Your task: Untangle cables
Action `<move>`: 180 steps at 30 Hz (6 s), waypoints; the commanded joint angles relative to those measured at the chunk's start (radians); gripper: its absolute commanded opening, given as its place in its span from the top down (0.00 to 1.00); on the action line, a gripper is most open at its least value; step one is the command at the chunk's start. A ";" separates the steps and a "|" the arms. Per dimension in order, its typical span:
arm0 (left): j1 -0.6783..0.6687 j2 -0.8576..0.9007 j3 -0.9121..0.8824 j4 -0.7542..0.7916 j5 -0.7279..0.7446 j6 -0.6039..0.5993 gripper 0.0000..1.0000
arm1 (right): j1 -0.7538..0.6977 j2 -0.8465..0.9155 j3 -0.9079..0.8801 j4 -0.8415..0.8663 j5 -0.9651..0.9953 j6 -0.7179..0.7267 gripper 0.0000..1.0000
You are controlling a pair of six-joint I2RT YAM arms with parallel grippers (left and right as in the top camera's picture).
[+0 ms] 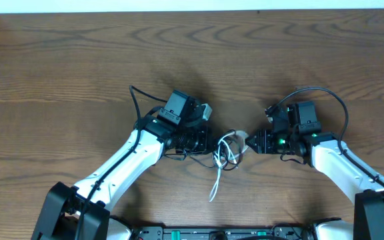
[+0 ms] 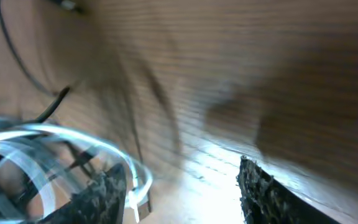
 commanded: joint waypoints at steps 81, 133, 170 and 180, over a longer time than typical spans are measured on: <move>0.010 -0.009 -0.004 0.043 0.244 0.271 0.93 | 0.075 -0.058 0.075 -0.118 -0.002 -0.243 0.28; 0.005 0.026 -0.018 -0.003 -0.130 0.163 0.76 | 0.156 0.275 0.071 -0.078 0.591 0.220 0.41; -0.182 0.171 -0.018 0.219 -0.028 0.016 0.68 | 0.160 0.039 0.071 -0.165 0.048 -0.069 0.29; -0.155 0.163 -0.017 0.123 -0.014 0.016 0.66 | 0.150 0.027 0.072 -0.196 0.116 -0.070 0.32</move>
